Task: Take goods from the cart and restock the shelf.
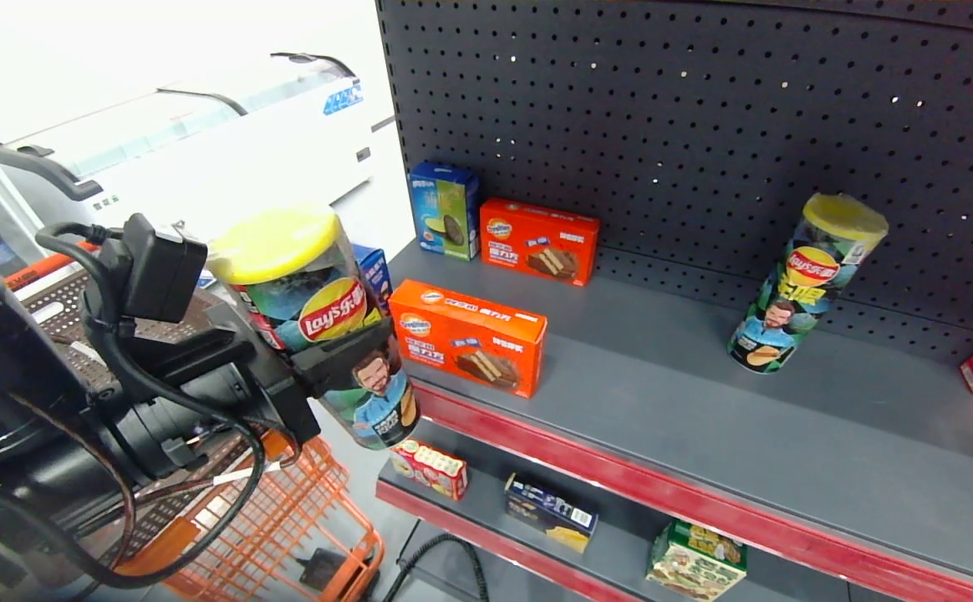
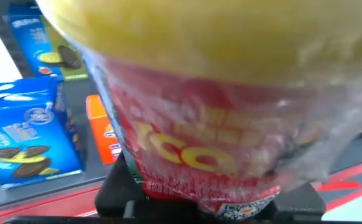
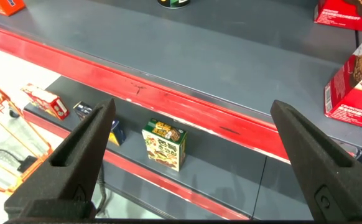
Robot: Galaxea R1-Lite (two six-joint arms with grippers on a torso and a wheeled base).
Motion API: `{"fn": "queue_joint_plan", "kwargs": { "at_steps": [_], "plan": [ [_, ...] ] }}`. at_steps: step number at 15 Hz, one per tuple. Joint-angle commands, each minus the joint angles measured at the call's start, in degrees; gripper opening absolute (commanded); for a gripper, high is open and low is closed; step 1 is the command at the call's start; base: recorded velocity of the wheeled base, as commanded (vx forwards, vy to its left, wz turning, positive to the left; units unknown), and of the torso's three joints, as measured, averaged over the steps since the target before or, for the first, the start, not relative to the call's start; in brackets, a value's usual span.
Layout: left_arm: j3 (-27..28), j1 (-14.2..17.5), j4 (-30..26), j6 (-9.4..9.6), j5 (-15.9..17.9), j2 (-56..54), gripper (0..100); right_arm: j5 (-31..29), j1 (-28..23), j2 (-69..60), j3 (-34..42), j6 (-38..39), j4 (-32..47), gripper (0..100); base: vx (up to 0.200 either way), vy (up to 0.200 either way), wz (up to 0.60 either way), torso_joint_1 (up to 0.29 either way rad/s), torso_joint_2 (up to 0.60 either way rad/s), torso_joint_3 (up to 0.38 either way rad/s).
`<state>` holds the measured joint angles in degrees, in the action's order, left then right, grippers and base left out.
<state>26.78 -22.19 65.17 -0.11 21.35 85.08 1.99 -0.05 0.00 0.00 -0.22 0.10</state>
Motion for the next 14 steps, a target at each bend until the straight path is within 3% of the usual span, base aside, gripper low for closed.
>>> {"fn": "queue_joint_plan", "kwargs": {
  "at_steps": [1, 3, 12, 14],
  "plan": [
    [-0.42, -1.9, 0.04, -0.07, 0.01, 0.09, 0, 0.03, -0.04, 0.0, 0.0, -0.04, -0.01, 100, 0.0, 0.0, 0.0, 0.0, 0.0, 0.0],
    [0.02, -2.42, 0.04, -0.07, 0.01, 0.09, 0, 0.03, -0.04, 0.0, 0.0, 0.04, -0.01, 100, 0.0, 0.0, 0.0, 0.0, 0.0, 0.0],
    [1.43, -3.48, 0.04, -0.07, 0.1, 0.79, 0, 0.03, -0.04, 0.0, 0.0, 0.04, -0.01, 100, 0.0, 0.0, -0.6, 0.002, 0.0, 0.003],
    [1.61, -3.21, 0.13, -0.07, 0.28, 0.88, 0, -0.05, -0.04, 0.0, 0.0, 0.04, -0.1, 100, 0.0, 0.0, 0.0, 0.0, 0.0, 0.0]
  ]
}}
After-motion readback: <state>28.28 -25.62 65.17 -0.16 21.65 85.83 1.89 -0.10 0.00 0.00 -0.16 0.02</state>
